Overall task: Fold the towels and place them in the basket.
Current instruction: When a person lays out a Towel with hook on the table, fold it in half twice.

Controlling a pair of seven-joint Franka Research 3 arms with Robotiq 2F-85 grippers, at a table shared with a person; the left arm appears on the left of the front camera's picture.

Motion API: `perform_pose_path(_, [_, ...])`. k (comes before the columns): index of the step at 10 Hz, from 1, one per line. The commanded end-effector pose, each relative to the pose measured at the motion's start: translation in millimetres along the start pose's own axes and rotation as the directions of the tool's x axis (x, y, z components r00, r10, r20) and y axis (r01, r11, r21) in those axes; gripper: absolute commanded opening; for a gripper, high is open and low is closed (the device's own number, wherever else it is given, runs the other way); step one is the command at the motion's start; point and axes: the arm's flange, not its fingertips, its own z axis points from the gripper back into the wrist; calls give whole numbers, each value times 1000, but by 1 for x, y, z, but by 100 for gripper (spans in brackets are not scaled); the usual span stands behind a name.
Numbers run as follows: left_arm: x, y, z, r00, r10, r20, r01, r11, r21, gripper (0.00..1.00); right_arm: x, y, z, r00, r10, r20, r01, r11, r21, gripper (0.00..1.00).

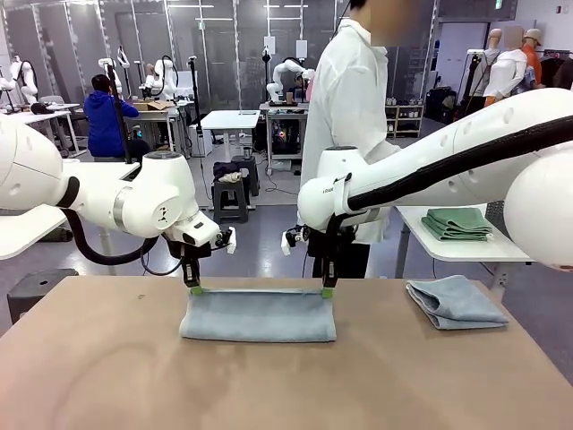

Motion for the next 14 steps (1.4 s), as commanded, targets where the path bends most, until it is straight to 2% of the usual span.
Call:
perform_pose_path(1, [3, 8, -6, 1000, 8, -7, -8, 1000, -12, 5, -7, -3, -3, 1000, -14, 6, 14, 1000, 8, 6])
perform_pose_path(3, [3, 10, -12, 1000, -6, 14, 6, 1000, 0, 5, -10, -3, -6, 1000, -9, 23, 9, 1000, -11, 6])
perform_pose_path(4, [3, 10, -13, 1000, 5, 22, -5, 1000, 20, 25, -9, -2, -6, 998, 17, 57, -17, 1000, -11, 26])
perform_pose_path(5, [1, 9, -12, 1000, 12, 22, -13, 999, 37, 25, -9, -2, -6, 997, 23, 72, -22, 1000, -17, 26])
perform_pose_path(6, [-1, 7, -10, 999, 25, 20, -27, 997, 72, 44, -9, -2, -5, 996, 27, 82, -24, 999, -34, 46])
perform_pose_path(7, [-3, 5, -8, 999, 32, 22, -35, 991, 130, 29, -10, -2, -2, 996, 25, 90, -20, 998, -58, 29])
perform_pose_path(8, [-6, 3, -4, 999, 27, 34, -33, 982, 184, 64, -12, -1, 2, 995, 12, 99, -6, 998, -64, 66])
perform_pose_path(9, [-7, 0, 2, 999, 22, 42, -28, 988, 153, 48, -13, 5, 9, 994, -17, 108, 23, 998, -60, 50])
perform_pose_path(10, [-12, -6, 18, 997, 6, 77, -12, 997, 79, 84, -15, 15, 19, 990, -73, 123, 74, 997, -6, 86])
perform_pose_path(11, [-17, -16, 44, 994, -6, 105, 7, 1000, -7, 68, -18, 32, 39, 986, -120, 119, 118, 993, 21, 70])
perform_pose_path(12, [-27, -31, 81, 995, -38, 97, 41, 999, -29, 100, -21, 59, 67, 983, -135, 122, 135, 991, 9, 100])
perform_pose_path(13, [-37, -42, 109, 995, -63, 77, 66, 997, -33, 88, -24, 83, 91, 983, -143, 119, 147, 989, -28, 77])
perform_pose_path(14, [-46, -52, 131, 996, -66, 62, 68, 997, -29, 100, -26, 104, 110, 979, -162, 123, 168, 985, -37, 100])
